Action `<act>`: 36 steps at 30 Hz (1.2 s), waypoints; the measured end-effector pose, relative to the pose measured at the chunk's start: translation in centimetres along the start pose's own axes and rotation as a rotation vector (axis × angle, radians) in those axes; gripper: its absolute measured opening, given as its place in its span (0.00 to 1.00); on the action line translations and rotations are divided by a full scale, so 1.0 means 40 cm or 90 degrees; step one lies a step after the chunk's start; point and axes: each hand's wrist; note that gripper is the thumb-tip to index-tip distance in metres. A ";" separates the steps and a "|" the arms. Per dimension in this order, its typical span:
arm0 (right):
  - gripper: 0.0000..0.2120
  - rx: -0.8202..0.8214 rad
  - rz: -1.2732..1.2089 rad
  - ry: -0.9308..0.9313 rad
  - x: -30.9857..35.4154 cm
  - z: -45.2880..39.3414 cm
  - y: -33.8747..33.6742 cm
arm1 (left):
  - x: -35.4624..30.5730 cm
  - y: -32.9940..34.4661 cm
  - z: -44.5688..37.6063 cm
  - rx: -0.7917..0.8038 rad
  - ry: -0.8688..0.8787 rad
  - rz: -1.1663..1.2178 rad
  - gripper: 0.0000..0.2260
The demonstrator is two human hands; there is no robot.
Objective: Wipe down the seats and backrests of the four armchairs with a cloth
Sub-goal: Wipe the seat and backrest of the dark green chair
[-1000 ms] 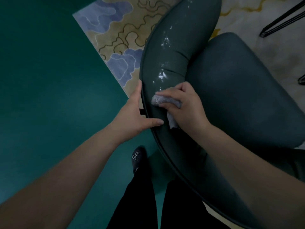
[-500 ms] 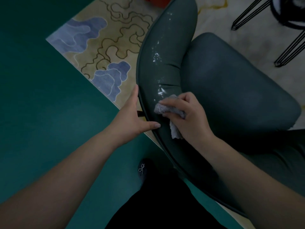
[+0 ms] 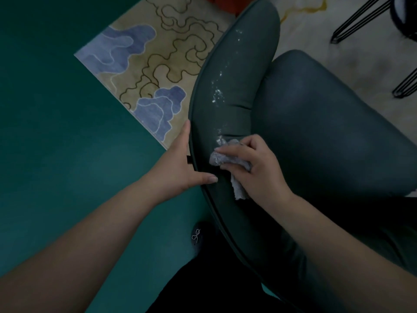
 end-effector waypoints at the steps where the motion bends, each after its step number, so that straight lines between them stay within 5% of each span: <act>1: 0.16 0.001 0.006 -0.004 0.005 -0.028 0.000 | -0.002 -0.003 -0.006 -0.003 -0.003 -0.004 0.59; 36: 0.13 -0.030 -0.064 0.079 0.012 -0.058 -0.004 | 0.006 -0.024 -0.060 0.009 -0.011 -0.062 0.61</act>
Point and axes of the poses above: each hand's wrist, its own z-axis away from the middle knuckle, its own y-axis out of the palm, x = y × z, and after that the axes turned 14 degrees about y, right-handed
